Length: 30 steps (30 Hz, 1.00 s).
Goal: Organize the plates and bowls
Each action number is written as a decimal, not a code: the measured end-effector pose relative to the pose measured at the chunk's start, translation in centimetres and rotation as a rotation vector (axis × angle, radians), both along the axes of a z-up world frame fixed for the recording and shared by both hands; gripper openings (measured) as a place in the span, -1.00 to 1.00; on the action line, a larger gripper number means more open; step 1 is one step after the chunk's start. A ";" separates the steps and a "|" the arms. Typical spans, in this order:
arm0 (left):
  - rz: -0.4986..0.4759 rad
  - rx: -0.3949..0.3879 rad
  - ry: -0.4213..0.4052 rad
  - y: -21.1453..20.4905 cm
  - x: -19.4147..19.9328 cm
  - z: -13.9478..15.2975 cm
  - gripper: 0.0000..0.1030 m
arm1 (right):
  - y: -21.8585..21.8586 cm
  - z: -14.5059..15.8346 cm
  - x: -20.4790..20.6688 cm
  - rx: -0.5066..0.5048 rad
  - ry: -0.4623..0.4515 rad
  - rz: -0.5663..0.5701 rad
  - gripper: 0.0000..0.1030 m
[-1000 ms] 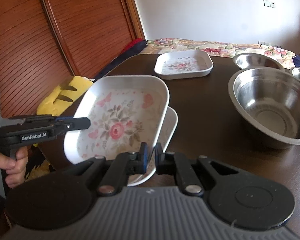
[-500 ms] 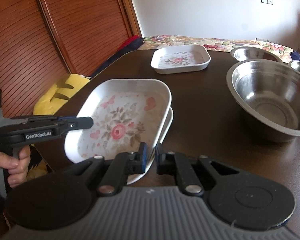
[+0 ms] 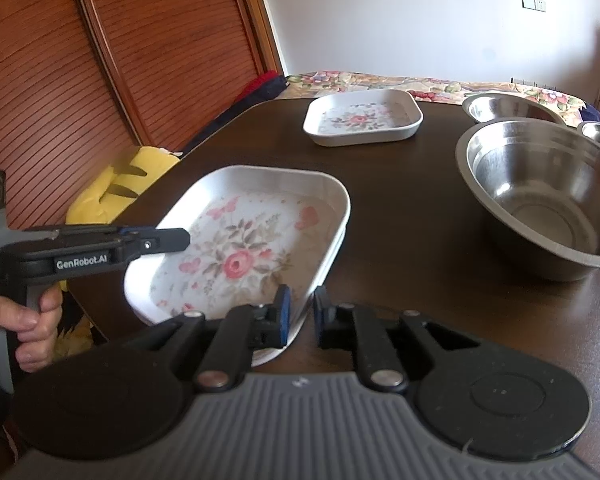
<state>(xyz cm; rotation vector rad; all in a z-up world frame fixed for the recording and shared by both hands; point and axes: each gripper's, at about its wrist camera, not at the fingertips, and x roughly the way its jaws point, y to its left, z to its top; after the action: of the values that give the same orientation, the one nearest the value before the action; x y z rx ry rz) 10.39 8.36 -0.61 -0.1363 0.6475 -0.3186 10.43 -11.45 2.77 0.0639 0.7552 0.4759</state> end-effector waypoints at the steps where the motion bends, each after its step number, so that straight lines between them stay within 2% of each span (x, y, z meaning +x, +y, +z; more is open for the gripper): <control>1: 0.001 0.001 -0.002 0.0 0.0 0.0 -0.18 | 0.0 0.0 0.0 0.000 -0.003 -0.001 -0.69; 7: 0.013 0.015 -0.022 0.2 -0.3 0.3 -0.17 | 0.0 0.3 0.0 -0.009 -0.023 -0.001 -0.69; 9: 0.027 0.035 -0.031 0.1 -0.4 0.5 -0.08 | 0.0 0.4 0.0 -0.009 -0.030 0.000 -0.69; 16: 0.022 0.037 -0.050 0.2 -0.7 0.9 -0.06 | 0.0 0.7 -0.1 -0.015 -0.047 0.004 -0.69; 30: 0.010 0.086 -0.114 -0.7 -1.3 2.2 0.55 | -0.1 1.6 -0.8 -0.029 -0.102 -0.004 -0.69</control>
<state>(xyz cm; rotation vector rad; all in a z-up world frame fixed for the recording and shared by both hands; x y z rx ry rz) 9.10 7.61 1.62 -0.0386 0.5464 -0.2861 9.66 -11.51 4.33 0.0138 0.6614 0.4606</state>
